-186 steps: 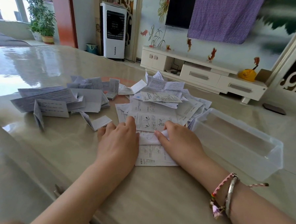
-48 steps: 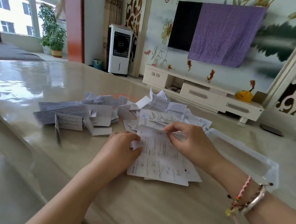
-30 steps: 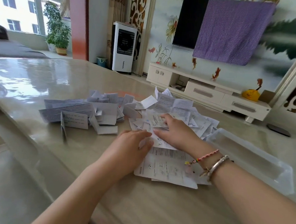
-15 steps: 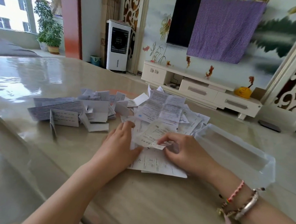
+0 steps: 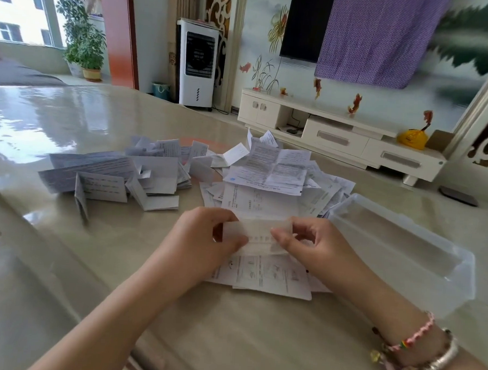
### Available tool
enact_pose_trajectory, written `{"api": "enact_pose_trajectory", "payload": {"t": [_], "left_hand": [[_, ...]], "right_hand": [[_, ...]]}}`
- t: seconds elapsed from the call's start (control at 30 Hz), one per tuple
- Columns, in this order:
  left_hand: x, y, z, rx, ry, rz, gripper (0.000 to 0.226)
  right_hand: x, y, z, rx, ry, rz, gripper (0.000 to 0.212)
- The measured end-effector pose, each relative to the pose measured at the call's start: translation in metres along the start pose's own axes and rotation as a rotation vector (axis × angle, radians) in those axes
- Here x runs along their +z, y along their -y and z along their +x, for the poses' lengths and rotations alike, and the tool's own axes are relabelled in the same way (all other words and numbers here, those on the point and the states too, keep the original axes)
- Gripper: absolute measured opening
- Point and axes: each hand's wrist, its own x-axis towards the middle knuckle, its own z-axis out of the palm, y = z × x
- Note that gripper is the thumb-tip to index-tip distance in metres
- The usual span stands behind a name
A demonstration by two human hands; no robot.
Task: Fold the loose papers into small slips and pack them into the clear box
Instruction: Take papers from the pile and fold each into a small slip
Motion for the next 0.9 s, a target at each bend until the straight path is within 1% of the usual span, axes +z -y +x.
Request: {"api": "enact_pose_trajectory", "payload": {"t": [0.1,0.2,0.33,0.53,0.67,0.9], "left_hand": [[0.005,-0.003,-0.001,-0.056,0.005,-0.025,0.017],[0.012,-0.007,-0.002,-0.109,-0.022,0.023,0.032],[0.021,-0.009,-0.002,-0.13,-0.055,0.138,0.041],[0.024,-0.012,-0.002,-0.11,-0.094,0.257,0.044],[0.028,-0.013,0.001,-0.116,-0.074,0.347,0.044],[0.027,-0.01,-0.001,-0.069,-0.081,0.396,0.037]], "right_hand": [[0.007,-0.006,0.004,0.082,-0.056,-0.088,0.038],[0.011,-0.012,0.008,0.146,-0.09,-0.222,0.04],[0.016,-0.011,0.012,0.147,-0.136,-0.441,0.042],[0.022,-0.007,0.018,0.132,-0.164,-0.615,0.038],[0.023,-0.009,0.02,0.128,-0.168,-0.695,0.037],[0.024,-0.008,0.022,0.105,-0.154,-0.792,0.035]]}}
